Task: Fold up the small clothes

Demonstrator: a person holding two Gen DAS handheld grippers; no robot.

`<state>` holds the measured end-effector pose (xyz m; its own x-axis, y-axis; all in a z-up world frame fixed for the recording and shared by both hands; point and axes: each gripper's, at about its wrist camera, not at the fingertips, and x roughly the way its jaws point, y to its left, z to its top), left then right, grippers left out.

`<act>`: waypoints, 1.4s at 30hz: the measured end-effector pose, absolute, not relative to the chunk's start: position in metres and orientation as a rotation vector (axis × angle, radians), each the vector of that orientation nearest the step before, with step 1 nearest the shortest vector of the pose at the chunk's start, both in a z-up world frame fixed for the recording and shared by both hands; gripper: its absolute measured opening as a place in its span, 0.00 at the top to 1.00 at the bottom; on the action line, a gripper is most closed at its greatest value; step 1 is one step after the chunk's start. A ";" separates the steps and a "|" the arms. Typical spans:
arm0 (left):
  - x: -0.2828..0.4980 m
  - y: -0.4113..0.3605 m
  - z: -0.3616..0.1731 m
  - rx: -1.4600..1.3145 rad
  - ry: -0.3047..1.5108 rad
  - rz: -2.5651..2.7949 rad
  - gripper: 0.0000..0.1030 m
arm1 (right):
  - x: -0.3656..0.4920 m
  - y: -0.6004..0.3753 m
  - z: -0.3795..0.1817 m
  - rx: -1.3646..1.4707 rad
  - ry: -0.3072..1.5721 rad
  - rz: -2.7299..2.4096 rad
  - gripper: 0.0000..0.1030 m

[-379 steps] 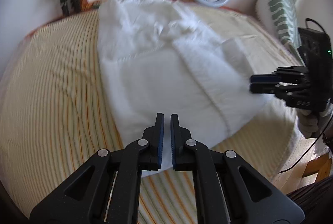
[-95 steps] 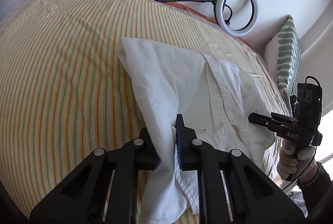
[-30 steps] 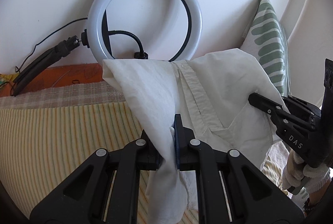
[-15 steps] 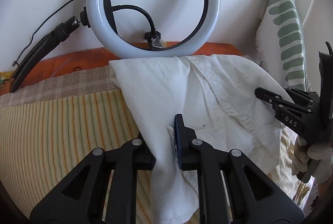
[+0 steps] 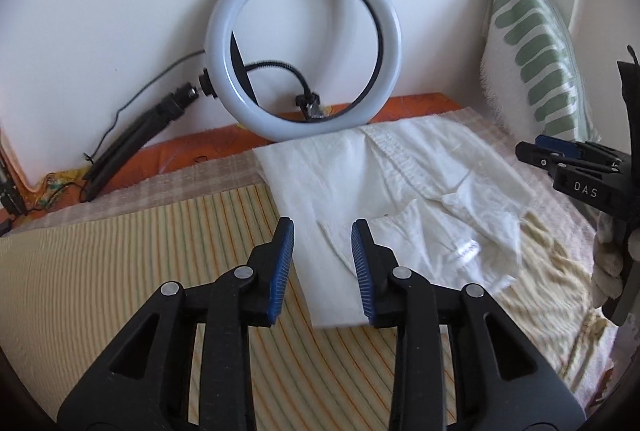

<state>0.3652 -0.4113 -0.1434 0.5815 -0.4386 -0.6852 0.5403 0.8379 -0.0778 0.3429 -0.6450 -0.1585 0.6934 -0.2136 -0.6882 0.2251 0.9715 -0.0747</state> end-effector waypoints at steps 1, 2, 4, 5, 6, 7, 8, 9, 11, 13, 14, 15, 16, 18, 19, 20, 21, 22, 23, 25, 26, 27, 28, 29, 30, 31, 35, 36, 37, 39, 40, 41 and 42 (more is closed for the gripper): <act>0.358 -0.407 -0.136 0.147 0.744 -0.577 0.71 | 0.335 -0.640 -0.150 0.018 0.752 -0.237 0.59; 0.350 -0.402 -0.128 0.150 0.727 -0.580 0.71 | 0.328 -0.633 -0.143 0.015 0.739 -0.226 0.59; 0.334 -0.395 -0.112 0.163 0.696 -0.589 0.71 | 0.315 -0.623 -0.131 0.007 0.718 -0.207 0.59; 0.327 -0.391 -0.105 0.168 0.680 -0.593 0.71 | 0.306 -0.616 -0.124 0.004 0.706 -0.202 0.59; 0.320 -0.387 -0.098 0.169 0.668 -0.598 0.71 | 0.300 -0.612 -0.118 0.008 0.697 -0.193 0.59; 0.313 -0.383 -0.092 0.167 0.660 -0.602 0.71 | 0.294 -0.607 -0.113 0.013 0.691 -0.182 0.59; 0.306 -0.379 -0.086 0.161 0.655 -0.610 0.71 | 0.288 -0.603 -0.108 0.015 0.686 -0.175 0.59; 0.300 -0.376 -0.081 0.157 0.650 -0.617 0.71 | 0.280 -0.597 -0.103 0.012 0.678 -0.168 0.59; 0.288 -0.369 -0.072 0.156 0.637 -0.629 0.71 | 0.267 -0.585 -0.094 -0.003 0.664 -0.156 0.59; 0.273 -0.364 -0.063 0.155 0.620 -0.642 0.71 | 0.253 -0.573 -0.085 -0.021 0.650 -0.150 0.59; 0.267 -0.361 -0.059 0.154 0.613 -0.647 0.71 | 0.248 -0.567 -0.081 -0.030 0.646 -0.146 0.59; 0.260 -0.358 -0.055 0.152 0.605 -0.654 0.71 | 0.241 -0.561 -0.076 -0.037 0.639 -0.142 0.59; 0.252 -0.354 -0.051 0.150 0.599 -0.658 0.71 | 0.235 -0.556 -0.073 -0.038 0.635 -0.140 0.59; 0.238 -0.346 -0.044 0.144 0.587 -0.664 0.71 | 0.223 -0.547 -0.066 -0.036 0.624 -0.133 0.59; 0.233 -0.342 -0.042 0.142 0.583 -0.666 0.71 | 0.216 -0.542 -0.063 -0.035 0.617 -0.133 0.59; 0.226 -0.338 -0.040 0.139 0.581 -0.671 0.71 | 0.210 -0.539 -0.060 -0.033 0.611 -0.134 0.59; 0.221 -0.335 -0.038 0.138 0.580 -0.673 0.71 | 0.204 -0.535 -0.058 -0.030 0.606 -0.132 0.59; 0.216 -0.332 -0.037 0.139 0.579 -0.677 0.71 | 0.199 -0.532 -0.056 -0.025 0.602 -0.130 0.59; 0.210 -0.329 -0.035 0.142 0.576 -0.679 0.71 | 0.192 -0.528 -0.054 -0.023 0.600 -0.129 0.59; 0.199 -0.323 -0.034 0.143 0.570 -0.680 0.69 | 0.182 -0.522 -0.053 -0.023 0.596 -0.136 0.59; 0.194 -0.320 -0.035 0.141 0.569 -0.680 0.65 | 0.178 -0.520 -0.054 -0.022 0.596 -0.141 0.59; 0.189 -0.316 -0.035 0.135 0.569 -0.684 0.57 | 0.173 -0.517 -0.055 -0.020 0.596 -0.143 0.58; 0.185 -0.312 -0.036 0.129 0.568 -0.685 0.54 | 0.168 -0.515 -0.056 -0.015 0.598 -0.146 0.57; 0.180 -0.309 -0.036 0.128 0.567 -0.684 0.54 | 0.163 -0.512 -0.058 -0.013 0.598 -0.154 0.55; 0.174 -0.306 -0.037 0.131 0.566 -0.684 0.54 | 0.159 -0.511 -0.060 -0.008 0.598 -0.161 0.54; 0.170 -0.303 -0.038 0.133 0.565 -0.682 0.54 | 0.155 -0.509 -0.061 -0.002 0.601 -0.167 0.53; 0.152 -0.288 -0.039 0.108 0.569 -0.681 0.38 | 0.135 -0.499 -0.063 0.000 0.592 -0.211 0.43; 0.146 -0.284 -0.039 0.103 0.555 -0.674 0.36 | 0.130 -0.495 -0.062 -0.014 0.583 -0.233 0.40; 0.142 -0.280 -0.039 0.104 0.544 -0.668 0.35 | 0.125 -0.492 -0.061 -0.023 0.574 -0.250 0.34; 0.132 -0.273 -0.041 0.101 0.534 -0.661 0.33 | 0.114 -0.485 -0.058 -0.026 0.556 -0.263 0.25; 0.129 -0.271 -0.042 0.097 0.536 -0.660 0.28 | 0.109 -0.482 -0.056 -0.026 0.549 -0.265 0.23; 0.125 -0.268 -0.045 0.091 0.543 -0.662 0.23 | 0.105 -0.479 -0.054 -0.028 0.542 -0.268 0.23; 0.122 -0.266 -0.047 0.085 0.551 -0.665 0.21 | 0.102 -0.477 -0.053 -0.028 0.537 -0.272 0.23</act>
